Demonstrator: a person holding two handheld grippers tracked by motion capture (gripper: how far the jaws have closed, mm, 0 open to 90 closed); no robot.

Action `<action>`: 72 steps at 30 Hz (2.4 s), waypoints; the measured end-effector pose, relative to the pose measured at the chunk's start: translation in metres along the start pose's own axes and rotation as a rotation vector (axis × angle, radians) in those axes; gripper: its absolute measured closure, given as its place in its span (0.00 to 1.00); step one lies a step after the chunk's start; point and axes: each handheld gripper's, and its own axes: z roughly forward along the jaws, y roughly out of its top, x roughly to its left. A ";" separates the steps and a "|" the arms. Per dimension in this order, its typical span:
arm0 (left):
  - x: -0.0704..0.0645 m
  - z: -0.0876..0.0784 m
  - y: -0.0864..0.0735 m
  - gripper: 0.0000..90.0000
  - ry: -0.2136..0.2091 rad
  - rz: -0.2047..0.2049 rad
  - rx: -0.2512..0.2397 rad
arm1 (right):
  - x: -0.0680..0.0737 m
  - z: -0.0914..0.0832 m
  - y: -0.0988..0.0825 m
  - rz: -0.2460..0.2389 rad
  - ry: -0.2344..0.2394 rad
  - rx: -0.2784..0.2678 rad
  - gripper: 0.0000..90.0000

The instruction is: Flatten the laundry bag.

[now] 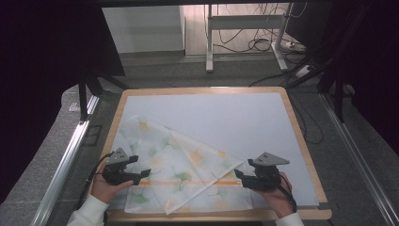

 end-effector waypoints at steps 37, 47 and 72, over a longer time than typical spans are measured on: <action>-0.001 -0.001 -0.002 0.24 -0.007 -0.004 0.016 | 0.078 0.045 0.032 -0.140 0.193 0.056 0.37; -0.002 -0.001 -0.002 0.24 -0.009 -0.010 0.015 | 0.107 0.064 0.039 -0.184 0.253 0.085 0.37; -0.005 -0.003 -0.007 0.24 -0.012 -0.001 0.026 | 0.153 0.085 0.048 -0.259 0.329 0.121 0.37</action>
